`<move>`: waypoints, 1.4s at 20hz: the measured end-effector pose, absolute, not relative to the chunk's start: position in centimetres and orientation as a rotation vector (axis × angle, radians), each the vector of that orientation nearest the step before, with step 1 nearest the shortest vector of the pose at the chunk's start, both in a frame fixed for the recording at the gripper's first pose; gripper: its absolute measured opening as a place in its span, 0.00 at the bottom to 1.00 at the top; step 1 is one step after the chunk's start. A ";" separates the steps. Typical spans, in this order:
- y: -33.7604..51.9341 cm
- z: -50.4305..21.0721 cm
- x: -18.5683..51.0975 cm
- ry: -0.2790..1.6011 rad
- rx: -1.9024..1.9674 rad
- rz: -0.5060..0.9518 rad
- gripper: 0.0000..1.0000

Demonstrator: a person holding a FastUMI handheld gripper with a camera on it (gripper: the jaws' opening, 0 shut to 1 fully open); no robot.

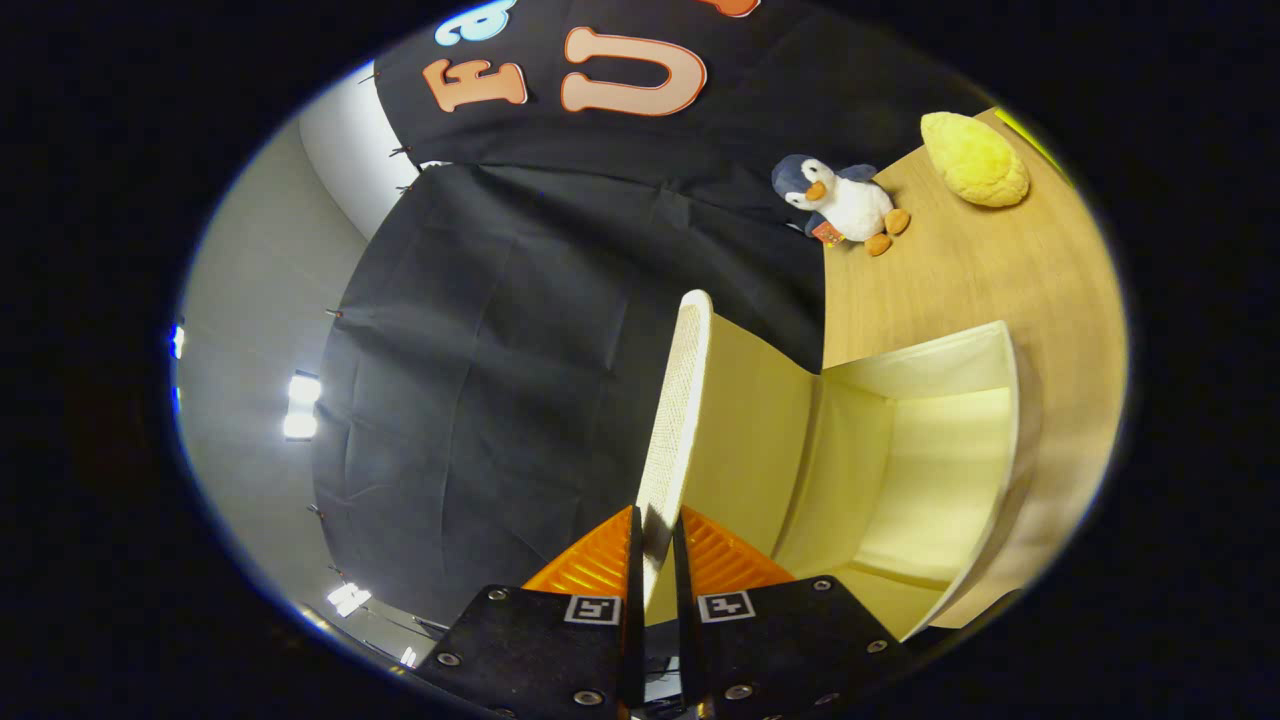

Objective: Open the storage box then place both shoes into the box .Put the left shoe in first, then the right shoe, with the right side of both shoes facing outward in a uniform manner.

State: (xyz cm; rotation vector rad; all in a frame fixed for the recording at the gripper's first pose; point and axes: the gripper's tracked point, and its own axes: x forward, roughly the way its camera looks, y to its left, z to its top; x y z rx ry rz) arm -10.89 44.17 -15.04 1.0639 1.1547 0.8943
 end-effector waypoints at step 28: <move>54.0 -18.9 -10.4 1.055 0.539 0.794 0.85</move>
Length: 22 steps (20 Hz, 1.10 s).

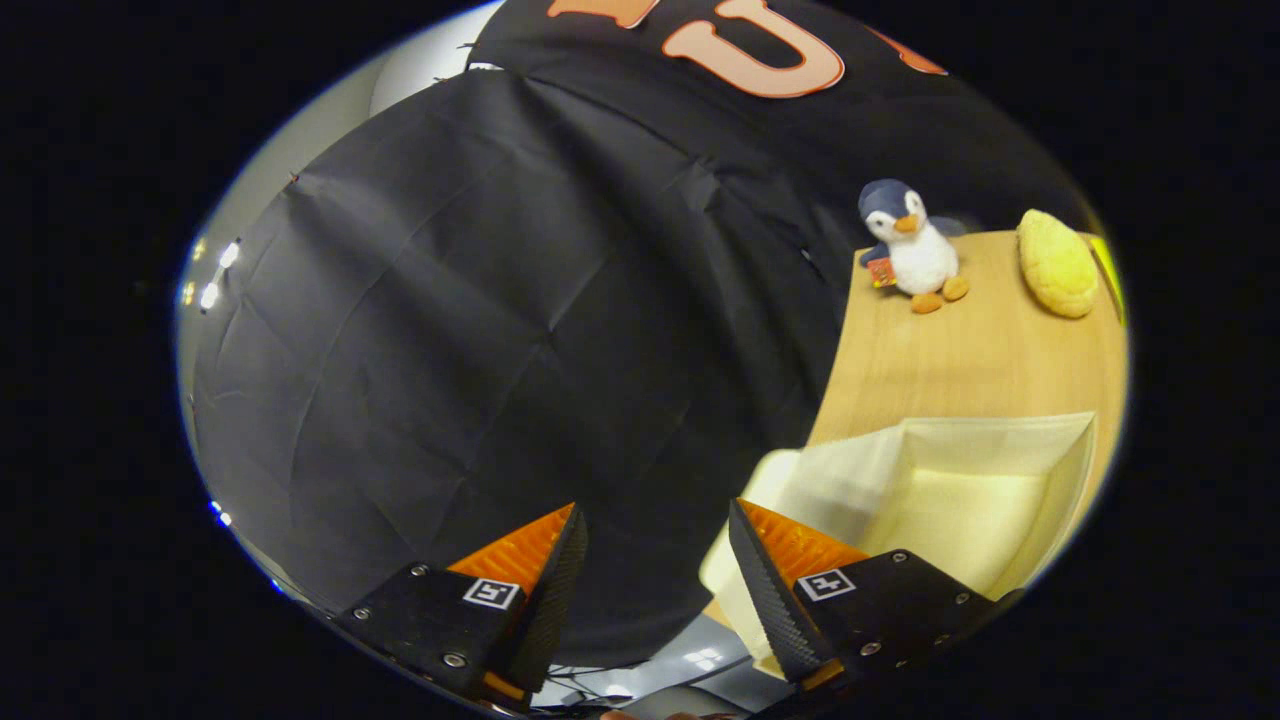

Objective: Open the storage box then place both shoes into the box .Put the left shoe in first, then the right shoe, with the right side of both shoes facing outward in a uniform manner.

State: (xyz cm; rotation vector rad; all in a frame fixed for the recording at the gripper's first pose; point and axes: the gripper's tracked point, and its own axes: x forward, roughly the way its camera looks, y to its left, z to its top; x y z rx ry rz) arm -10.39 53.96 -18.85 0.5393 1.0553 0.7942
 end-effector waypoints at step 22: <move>9.7 -33.2 -16.9 1.042 0.110 0.185 0.85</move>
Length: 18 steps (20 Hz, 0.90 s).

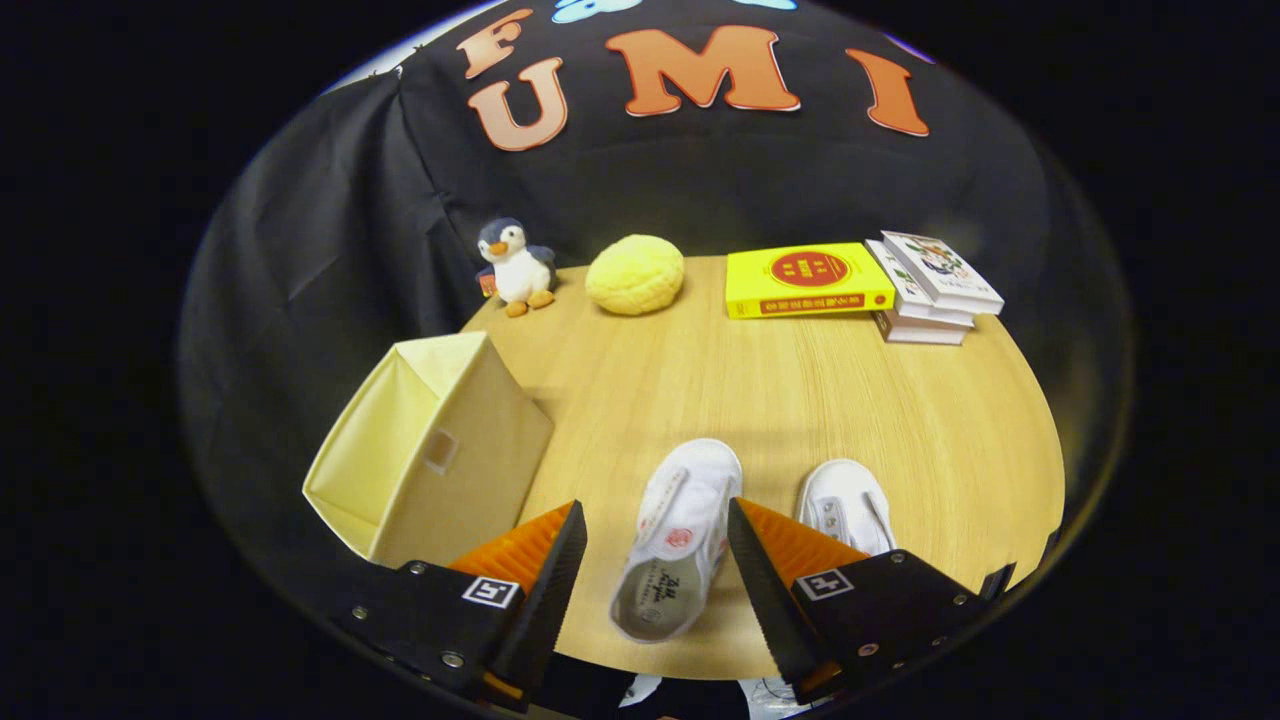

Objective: Open the storage box then place both shoes into the box .Put the left shoe in first, then the right shoe, with the right side of both shoes facing outward in a uniform manner.

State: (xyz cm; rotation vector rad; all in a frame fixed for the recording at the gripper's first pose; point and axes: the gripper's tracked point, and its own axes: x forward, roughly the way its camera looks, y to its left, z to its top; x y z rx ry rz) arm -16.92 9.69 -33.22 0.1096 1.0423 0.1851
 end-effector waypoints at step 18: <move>7.1 -43.2 -20.0 1.151 0.033 0.139 0.50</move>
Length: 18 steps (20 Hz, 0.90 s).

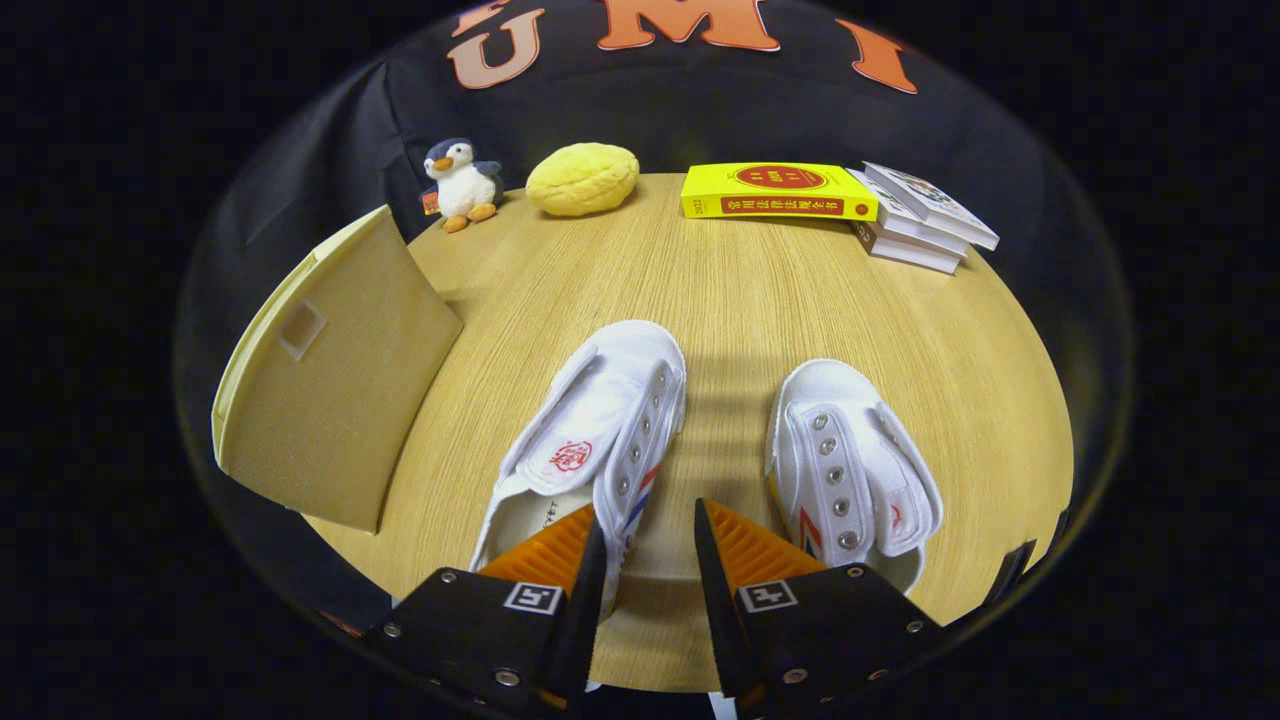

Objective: Open the storage box then place both shoes into the box .Put the left shoe in first, then the right shoe, with the right side of both shoes facing outward in a uniform manner.

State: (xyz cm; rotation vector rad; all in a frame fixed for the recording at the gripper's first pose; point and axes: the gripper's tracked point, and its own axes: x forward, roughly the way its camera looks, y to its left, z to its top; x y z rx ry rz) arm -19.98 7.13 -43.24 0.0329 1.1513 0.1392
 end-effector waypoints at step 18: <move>7.6 -45.9 -17.3 1.068 0.025 0.023 0.13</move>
